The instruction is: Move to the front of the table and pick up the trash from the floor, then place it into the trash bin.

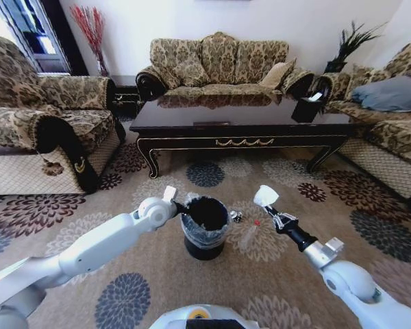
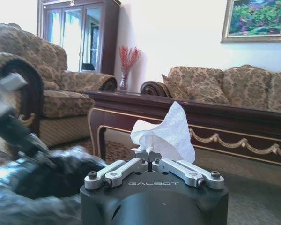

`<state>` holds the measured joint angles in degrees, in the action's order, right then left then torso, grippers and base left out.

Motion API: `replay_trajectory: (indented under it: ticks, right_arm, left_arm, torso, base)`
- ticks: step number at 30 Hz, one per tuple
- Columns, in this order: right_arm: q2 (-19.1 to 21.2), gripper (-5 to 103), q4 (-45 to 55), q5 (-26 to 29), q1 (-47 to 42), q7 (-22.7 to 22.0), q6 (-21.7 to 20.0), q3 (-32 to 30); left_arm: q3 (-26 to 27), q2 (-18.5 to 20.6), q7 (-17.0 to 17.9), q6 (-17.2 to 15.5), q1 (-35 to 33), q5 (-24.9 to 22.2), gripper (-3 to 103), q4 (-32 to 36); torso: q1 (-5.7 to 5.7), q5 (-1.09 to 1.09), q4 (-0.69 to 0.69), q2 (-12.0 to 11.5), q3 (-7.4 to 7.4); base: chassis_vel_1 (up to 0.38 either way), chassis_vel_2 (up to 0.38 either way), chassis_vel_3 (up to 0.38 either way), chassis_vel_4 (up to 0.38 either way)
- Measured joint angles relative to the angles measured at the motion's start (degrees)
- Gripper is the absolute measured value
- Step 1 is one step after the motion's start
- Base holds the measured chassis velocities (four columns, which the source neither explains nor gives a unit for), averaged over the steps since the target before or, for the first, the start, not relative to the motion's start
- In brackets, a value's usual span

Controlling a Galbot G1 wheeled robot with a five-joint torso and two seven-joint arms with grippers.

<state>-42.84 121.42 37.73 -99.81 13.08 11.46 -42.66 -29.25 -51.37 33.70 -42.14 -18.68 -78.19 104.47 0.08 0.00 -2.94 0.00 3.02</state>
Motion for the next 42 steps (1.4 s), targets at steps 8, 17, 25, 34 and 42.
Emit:
replay_trajectory:
  ticks: [8,17,25,34,42]
  right_arm:
    - [-0.93,0,8.22,-1.67,-4.55,-0.51,-0.87,-0.53]
    - [-1.14,0,10.28,-4.34,-6.69,-1.11,-1.35,1.80]
    - [-1.17,0,8.81,-5.87,-7.31,-2.25,-2.04,4.86]
    - [-0.32,0,7.74,-6.25,-5.56,-4.16,-3.53,8.64]
    - [-0.40,0,6.59,-6.20,-3.72,-5.61,-4.50,10.55]
  left_arm:
    - [-2.81,-5.64,1.13,0.01,1.90,-0.14,3,-4.22]
    - [-5.44,-8.98,1.47,0.01,3.16,0.54,3,-6.89]
    - [-7.90,-9.66,2.08,0.02,3.67,0.96,3,-5.97]
    - [-8.53,-9.80,3.49,0.02,4.04,0.73,3,-3.61]
    - [-8.94,-9.43,3.93,0.01,3.98,0.40,3,-1.58]
  torso:
    - [0.00,0.00,-0.01,-0.01,0.00]
    - [0.00,0.01,0.01,0.00,0.00]
    - [0.00,0.01,0.01,0.00,0.00]
    - [0.00,0.00,0.01,0.00,0.00]
    - [0.00,0.00,0.01,0.00,0.00]
  base:
    - [0.000,0.000,0.000,0.000]
    - [0.000,0.000,0.000,0.000]
    - [0.000,0.000,0.000,0.000]
    - [0.000,0.000,0.000,0.000]
    - [0.000,0.000,0.000,0.000]
